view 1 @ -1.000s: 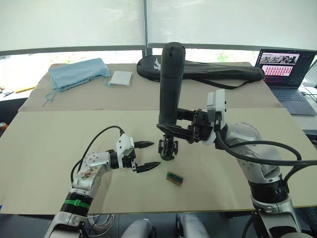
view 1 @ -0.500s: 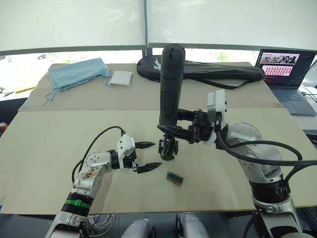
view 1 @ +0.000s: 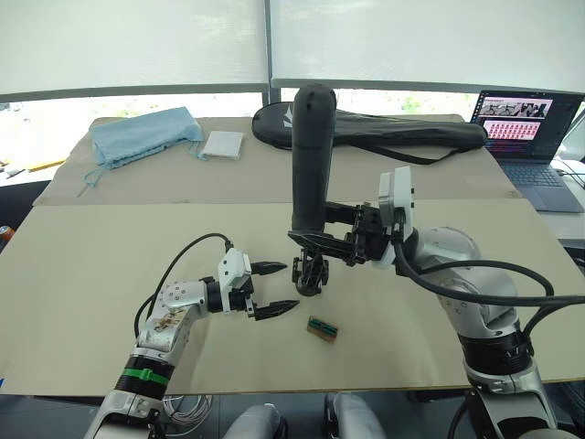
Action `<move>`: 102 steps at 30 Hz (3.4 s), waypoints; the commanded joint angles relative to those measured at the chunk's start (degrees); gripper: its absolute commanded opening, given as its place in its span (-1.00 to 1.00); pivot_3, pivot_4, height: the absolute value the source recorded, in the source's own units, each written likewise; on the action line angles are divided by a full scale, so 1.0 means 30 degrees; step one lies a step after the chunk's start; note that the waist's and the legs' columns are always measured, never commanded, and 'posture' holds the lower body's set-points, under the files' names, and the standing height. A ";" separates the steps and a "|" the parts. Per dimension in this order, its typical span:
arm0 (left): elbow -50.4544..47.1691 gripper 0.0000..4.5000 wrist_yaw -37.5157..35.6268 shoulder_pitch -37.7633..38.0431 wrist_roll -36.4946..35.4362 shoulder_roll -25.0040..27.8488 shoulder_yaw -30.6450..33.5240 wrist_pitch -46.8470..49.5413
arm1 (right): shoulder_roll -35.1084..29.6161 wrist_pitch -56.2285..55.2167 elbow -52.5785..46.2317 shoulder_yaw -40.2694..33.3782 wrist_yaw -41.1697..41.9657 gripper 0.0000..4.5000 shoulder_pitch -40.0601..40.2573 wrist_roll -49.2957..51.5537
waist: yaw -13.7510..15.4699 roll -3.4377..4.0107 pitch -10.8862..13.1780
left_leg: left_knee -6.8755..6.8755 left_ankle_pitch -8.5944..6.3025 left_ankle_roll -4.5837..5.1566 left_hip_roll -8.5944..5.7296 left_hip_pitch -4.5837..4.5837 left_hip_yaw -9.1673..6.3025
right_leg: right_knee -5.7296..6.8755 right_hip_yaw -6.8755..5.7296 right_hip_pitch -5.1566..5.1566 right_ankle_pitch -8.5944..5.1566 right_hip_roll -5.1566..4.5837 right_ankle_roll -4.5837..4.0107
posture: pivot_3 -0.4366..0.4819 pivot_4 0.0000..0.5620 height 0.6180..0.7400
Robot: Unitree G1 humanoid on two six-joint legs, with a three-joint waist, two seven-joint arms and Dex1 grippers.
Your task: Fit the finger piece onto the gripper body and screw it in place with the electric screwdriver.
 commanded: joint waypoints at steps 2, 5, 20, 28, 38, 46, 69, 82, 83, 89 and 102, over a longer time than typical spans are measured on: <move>-0.0018 1.00 0.0125 -0.0302 0.0104 -0.0074 0.0027 -0.0386 | 0.0276 -0.0252 -0.0447 -0.0218 -0.0134 -0.15 -0.0408 0.0052 | 0.0000 0.0000 0.0000 | 0.0000 0.0000 0.0000 -0.0001 0.0000 0.0000 | 0.0000 -0.0002 0.0000 0.0000 0.0001 0.0000 | -0.05 -0.47 1.00; 0.0003 1.00 0.0138 -0.0323 0.0141 -0.0067 0.0002 -0.0382 | 0.0368 -0.0283 -0.0420 -0.0156 -0.0192 -0.15 -0.0408 -0.0070 | 0.0003 0.0000 0.0000 | 0.0000 0.0000 0.0000 -0.0001 0.0002 0.0000 | 0.0001 -0.0003 0.0002 0.0000 0.0000 0.0000 | -0.05 -0.47 1.00; 0.1136 1.00 0.1089 -0.1124 0.1383 -0.0522 -0.0714 -0.0285 | 0.0175 -0.0274 -0.0592 -0.0039 -0.0170 -0.15 -0.0182 -0.0378 | 0.0004 0.0000 -0.0001 | 0.0000 0.0000 0.0000 -0.0001 0.0006 0.0000 | 0.0002 -0.0001 0.0007 0.0000 0.0001 0.0001 | -0.05 -0.47 1.00; 0.2897 1.00 0.1054 -0.2162 0.1977 -0.1164 -0.1122 -0.1019 | 0.0084 -0.0278 -0.0628 -0.0014 -0.0119 -0.15 -0.0147 -0.0444 | 0.0006 -0.0001 -0.0001 | 0.0000 0.0000 0.0000 -0.0001 0.0006 0.0000 | 0.0003 -0.0002 0.0006 0.0000 0.0000 0.0000 | -0.05 -0.47 1.00; 0.5004 1.00 -0.0248 -0.3433 0.2279 -0.1882 -0.1842 -0.1620 | 0.0066 -0.0148 -0.0745 0.0084 -0.0191 -0.15 -0.0106 -0.0447 | 0.0023 -0.0002 -0.0002 | 0.0001 0.0001 0.0001 -0.0001 0.0007 0.0000 | 0.0004 -0.0002 0.0008 0.0000 -0.0002 0.0001 | -0.05 -0.47 1.00; 0.6608 1.00 -0.0370 -0.4195 0.2832 -0.2717 -0.1906 -0.2536 | 0.0009 -0.0073 -0.0845 0.0096 -0.0325 -0.15 0.0002 -0.0478 | 0.0045 -0.0004 -0.0004 | 0.0002 0.0001 0.0002 -0.0003 0.0007 0.0000 | 0.0001 0.0001 0.0014 0.0000 -0.0006 0.0001 | -0.05 -0.47 1.00; 0.8211 0.05 -0.0139 -0.4461 0.4168 -0.2425 -0.2005 -0.4091 | -0.0123 0.0065 -0.0855 0.0057 -0.0442 -0.15 0.0123 -0.0502 | 0.0021 -0.0007 -0.0011 | 0.0003 0.0001 0.0003 0.0000 0.0017 -0.0001 | 0.0008 0.0012 0.0018 0.0000 -0.0005 0.0001 | -0.05 -0.47 1.00; 0.7907 0.04 -0.0002 -0.4284 0.4054 -0.2565 -0.2134 -0.3825 | 0.0043 -0.0078 -0.0466 0.0369 -0.0494 -0.15 0.0346 -0.0990 | 0.0037 -0.0006 -0.0021 | 0.0003 0.0001 0.0003 -0.0001 0.0025 0.0000 | 0.0010 0.0011 0.0028 0.0000 -0.0008 0.0001 | -0.05 -0.47 1.00; 0.7878 0.04 0.0035 -0.4282 0.4104 -0.2544 -0.2157 -0.3828 | 0.0059 -0.0090 -0.0432 0.0396 -0.0489 -0.15 0.0344 -0.1030 | 0.0037 -0.0007 -0.0022 | 0.0003 0.0001 0.0003 -0.0001 0.0026 -0.0001 | 0.0010 0.0012 0.0028 0.0000 -0.0008 0.0001 | -0.05 -0.47 1.00; 0.7625 0.04 0.0210 -0.4224 0.4170 -0.2542 -0.2241 -0.3626 | 0.0153 -0.0295 -0.0175 0.0698 -0.0421 -0.15 0.0533 -0.1468 | 0.0048 -0.0005 -0.0027 | 0.0002 0.0001 0.0003 -0.0001 0.0033 -0.0001 | 0.0010 0.0010 0.0037 0.0000 -0.0007 0.0002 | -0.05 -0.47 1.00; 0.7296 0.04 0.0409 -0.4005 0.4229 -0.2406 -0.2260 -0.3162 | 0.0441 0.0425 0.0420 0.1040 -0.0922 -0.15 0.1391 -0.1458 | 0.0036 -0.0007 -0.0131 | 0.0003 0.0001 0.0002 0.0000 0.0055 -0.0001 | 0.0012 0.0011 0.0055 0.0000 -0.0005 0.0002 | -0.05 -0.47 1.00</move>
